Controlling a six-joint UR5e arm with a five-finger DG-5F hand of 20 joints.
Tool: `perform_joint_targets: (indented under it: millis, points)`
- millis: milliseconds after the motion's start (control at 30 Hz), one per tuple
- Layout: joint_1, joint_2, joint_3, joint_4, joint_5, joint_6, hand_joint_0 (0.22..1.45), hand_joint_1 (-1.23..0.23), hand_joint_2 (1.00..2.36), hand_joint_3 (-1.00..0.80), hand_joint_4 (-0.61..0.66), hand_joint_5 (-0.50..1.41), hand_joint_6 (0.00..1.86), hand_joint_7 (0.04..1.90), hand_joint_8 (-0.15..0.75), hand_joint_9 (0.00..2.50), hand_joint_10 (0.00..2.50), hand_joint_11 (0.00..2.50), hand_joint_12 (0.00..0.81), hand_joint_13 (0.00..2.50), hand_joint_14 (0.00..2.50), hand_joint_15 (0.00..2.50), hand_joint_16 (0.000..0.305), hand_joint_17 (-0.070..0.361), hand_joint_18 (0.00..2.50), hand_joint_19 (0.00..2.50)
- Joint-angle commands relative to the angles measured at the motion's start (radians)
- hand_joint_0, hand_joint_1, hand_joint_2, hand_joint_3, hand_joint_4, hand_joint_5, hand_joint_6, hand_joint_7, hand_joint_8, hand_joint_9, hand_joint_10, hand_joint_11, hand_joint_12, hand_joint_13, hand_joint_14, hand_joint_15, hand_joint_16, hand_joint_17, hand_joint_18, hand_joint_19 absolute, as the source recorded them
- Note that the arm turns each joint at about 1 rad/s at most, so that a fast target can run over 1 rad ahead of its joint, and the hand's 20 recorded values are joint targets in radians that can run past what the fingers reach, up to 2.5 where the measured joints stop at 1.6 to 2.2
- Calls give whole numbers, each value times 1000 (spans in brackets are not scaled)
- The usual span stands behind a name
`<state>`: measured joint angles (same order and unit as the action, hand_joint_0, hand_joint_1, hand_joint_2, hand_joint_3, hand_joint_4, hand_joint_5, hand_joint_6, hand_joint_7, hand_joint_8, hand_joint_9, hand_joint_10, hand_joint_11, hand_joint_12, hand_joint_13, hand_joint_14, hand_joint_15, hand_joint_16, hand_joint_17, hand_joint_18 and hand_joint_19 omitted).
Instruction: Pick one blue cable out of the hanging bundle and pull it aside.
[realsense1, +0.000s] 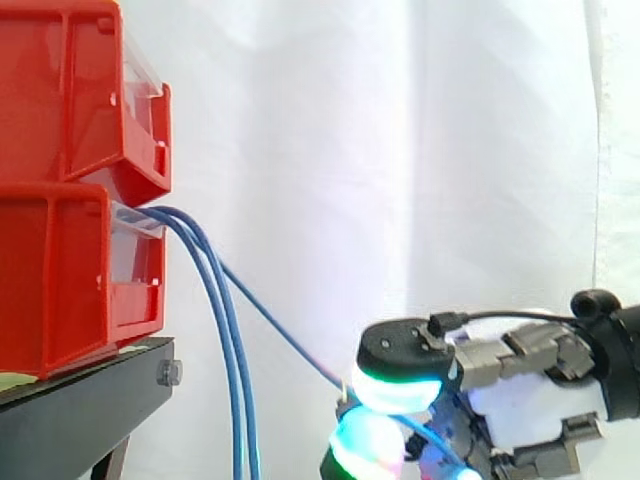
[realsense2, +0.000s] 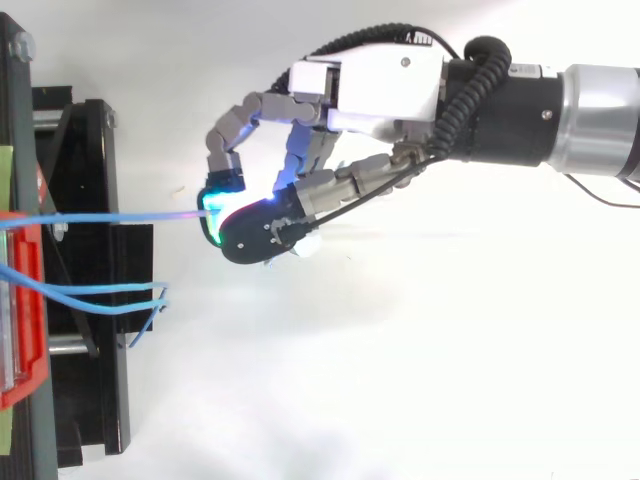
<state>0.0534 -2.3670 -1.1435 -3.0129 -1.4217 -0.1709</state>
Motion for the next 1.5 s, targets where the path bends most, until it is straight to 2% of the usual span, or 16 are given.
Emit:
perform_joint_targets:
  millis: [0,200,567,767,967,1067,1100,1267,1300,1367,1467]
  points:
    - [2,0,-30,26,0,-2,592,-595,1000,-132,-80,-53,922,991,308,1231,19,903,373,1158,22,792,61,138,999,500]
    - [6,0,-75,127,-2,1,592,-596,1001,-133,-82,-53,923,977,305,1212,20,896,370,1145,23,784,61,137,995,502]
    - [8,0,-76,193,0,-4,594,-591,1001,-143,-73,-55,924,977,304,1200,17,899,373,1135,24,787,61,137,989,512]
    - [8,-1,-76,221,0,-4,586,-573,1037,-157,-76,-54,922,975,312,1195,19,891,376,1134,23,785,61,138,994,511]
    - [8,-1,-76,223,0,-4,574,-559,1088,-170,-76,-53,921,975,313,1194,21,898,379,1135,21,774,62,140,997,507]
    - [8,0,-76,223,1,-4,579,-562,1060,-137,-79,-52,922,970,316,1194,18,904,383,1135,23,774,62,141,998,507]
    - [8,0,-76,221,1,-4,590,-597,1001,-95,-83,-53,924,977,317,1192,19,919,376,1131,22,784,62,139,988,514]
    - [8,0,-76,223,3,2,622,-767,1003,39,-121,-75,952,944,300,1176,18,945,364,1120,24,794,60,135,975,516]
    - [8,0,-76,223,1,2,600,-765,1096,24,-183,-77,961,930,298,1184,18,952,364,1124,22,790,61,136,980,510]
    - [5,0,-76,223,1,7,559,-745,1310,-27,-198,-75,959,954,285,1249,19,975,360,1149,24,805,61,137,985,520]
    - [0,0,-76,224,1,11,540,-729,1400,-45,-204,-71,957,970,291,1265,19,969,363,1154,22,799,61,138,989,519]
